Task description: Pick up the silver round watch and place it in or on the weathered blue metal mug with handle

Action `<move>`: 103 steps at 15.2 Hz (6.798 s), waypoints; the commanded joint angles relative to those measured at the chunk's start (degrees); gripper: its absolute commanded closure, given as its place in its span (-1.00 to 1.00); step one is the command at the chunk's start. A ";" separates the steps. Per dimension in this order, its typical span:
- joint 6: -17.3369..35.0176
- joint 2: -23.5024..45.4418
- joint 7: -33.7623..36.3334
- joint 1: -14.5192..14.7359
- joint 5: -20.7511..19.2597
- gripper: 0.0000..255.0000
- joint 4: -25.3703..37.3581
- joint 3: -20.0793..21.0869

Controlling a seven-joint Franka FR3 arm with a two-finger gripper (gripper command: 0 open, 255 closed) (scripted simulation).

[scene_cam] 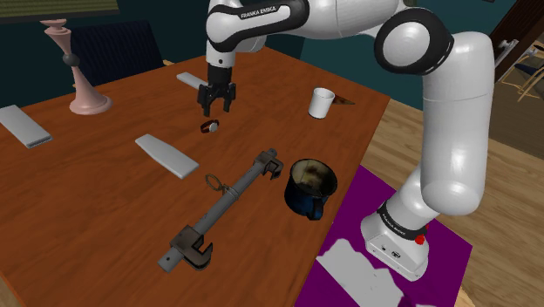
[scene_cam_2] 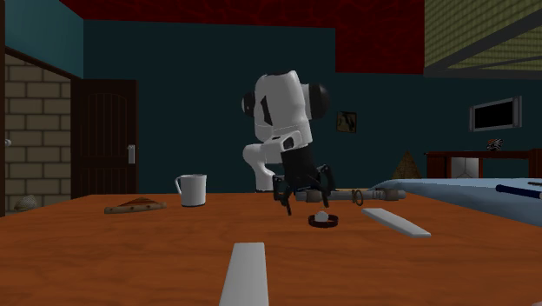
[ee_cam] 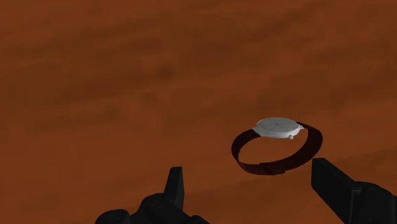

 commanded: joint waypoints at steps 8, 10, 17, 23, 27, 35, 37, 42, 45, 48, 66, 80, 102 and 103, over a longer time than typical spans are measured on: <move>1.79 0.54 -0.06 0.22 0.04 -1.00 -1.21 0.05; 1.79 0.54 -0.06 0.22 0.04 1.00 -1.20 0.05; 1.79 0.54 -0.06 0.22 0.04 1.00 -1.20 0.05; -0.64 -0.57 0.38 0.16 0.01 1.00 0.15 0.09; -3.17 -1.47 0.84 0.12 -0.01 1.00 1.83 0.13; -8.51 -2.75 1.80 0.08 -0.09 1.00 5.99 0.21; -9.92 -2.93 2.06 0.08 -0.12 1.00 7.23 0.24; -13.56 -3.14 2.74 0.10 -0.20 1.00 10.74 0.29; -15.86 -3.06 3.17 0.14 -0.25 1.00 13.16 0.33; -18.26 -2.80 3.62 0.19 -0.32 1.00 15.85 0.36; -9.20 -39.11 2.26 -0.44 5.54 1.00 -29.18 1.61; -13.73 -71.74 4.39 3.17 11.19 1.00 -56.59 2.37; -4.76 -79.04 3.04 5.37 15.14 1.00 -72.85 5.04; -4.76 -79.03 3.04 5.37 15.14 1.00 -72.85 5.04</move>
